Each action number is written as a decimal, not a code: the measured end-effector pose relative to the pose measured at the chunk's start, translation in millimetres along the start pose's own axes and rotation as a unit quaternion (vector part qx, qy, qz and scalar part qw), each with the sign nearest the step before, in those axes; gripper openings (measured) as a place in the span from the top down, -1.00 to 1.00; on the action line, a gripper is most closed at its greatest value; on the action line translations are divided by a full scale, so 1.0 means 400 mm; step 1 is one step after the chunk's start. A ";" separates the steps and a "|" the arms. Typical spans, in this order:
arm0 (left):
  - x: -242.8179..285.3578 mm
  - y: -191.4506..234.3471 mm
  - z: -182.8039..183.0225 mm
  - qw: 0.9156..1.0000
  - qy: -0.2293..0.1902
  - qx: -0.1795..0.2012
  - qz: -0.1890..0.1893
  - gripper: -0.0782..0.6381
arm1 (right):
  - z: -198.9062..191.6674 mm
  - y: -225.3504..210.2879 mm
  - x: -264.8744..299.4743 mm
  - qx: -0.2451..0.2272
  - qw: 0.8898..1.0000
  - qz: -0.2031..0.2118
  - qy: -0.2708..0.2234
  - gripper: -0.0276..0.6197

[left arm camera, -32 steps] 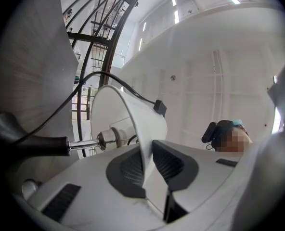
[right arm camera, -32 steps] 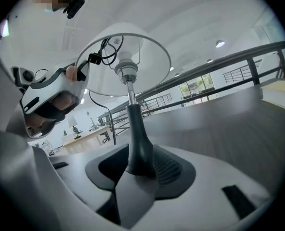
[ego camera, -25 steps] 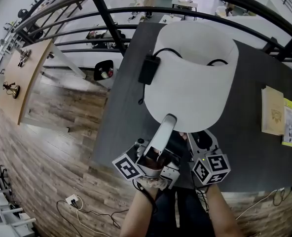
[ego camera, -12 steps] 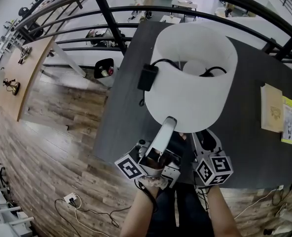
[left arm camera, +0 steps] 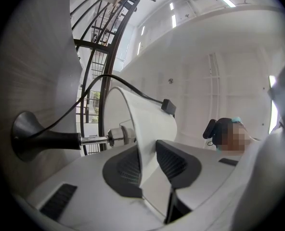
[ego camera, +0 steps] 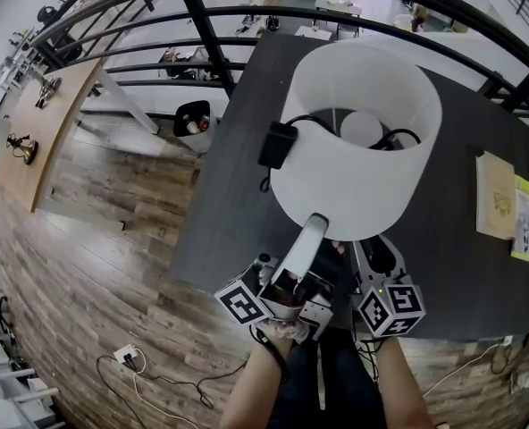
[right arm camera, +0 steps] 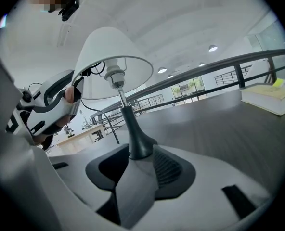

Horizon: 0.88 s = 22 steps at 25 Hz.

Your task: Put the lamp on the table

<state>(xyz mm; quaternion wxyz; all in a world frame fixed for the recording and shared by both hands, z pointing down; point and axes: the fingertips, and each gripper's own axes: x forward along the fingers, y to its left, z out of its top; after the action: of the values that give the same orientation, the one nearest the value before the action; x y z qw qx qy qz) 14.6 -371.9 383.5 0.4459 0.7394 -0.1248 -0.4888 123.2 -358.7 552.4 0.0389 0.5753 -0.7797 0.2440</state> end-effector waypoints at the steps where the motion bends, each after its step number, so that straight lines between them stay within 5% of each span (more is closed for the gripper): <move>1: 0.000 0.000 0.000 1.000 0.000 0.002 0.000 0.43 | -0.001 0.001 -0.001 -0.001 1.000 0.000 0.000 0.37; 8: 0.001 0.005 0.003 1.000 0.012 0.014 0.020 0.37 | 0.003 0.009 0.002 -0.003 1.000 0.000 0.002 0.37; 11: 0.000 0.007 0.005 0.999 0.018 0.021 0.024 0.16 | 0.008 0.017 0.005 -0.004 1.000 0.003 0.002 0.37; 22: -0.030 0.011 -0.043 0.998 0.045 0.020 0.033 0.11 | 0.021 0.039 -0.003 -0.011 1.000 0.011 0.003 0.37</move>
<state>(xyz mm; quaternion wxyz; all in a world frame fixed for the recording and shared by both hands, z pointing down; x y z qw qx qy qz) 24.0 -357.6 396.5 0.4519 0.7651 -0.1388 -0.4373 111.1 -357.8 539.3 0.0453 0.5656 -0.7884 0.2377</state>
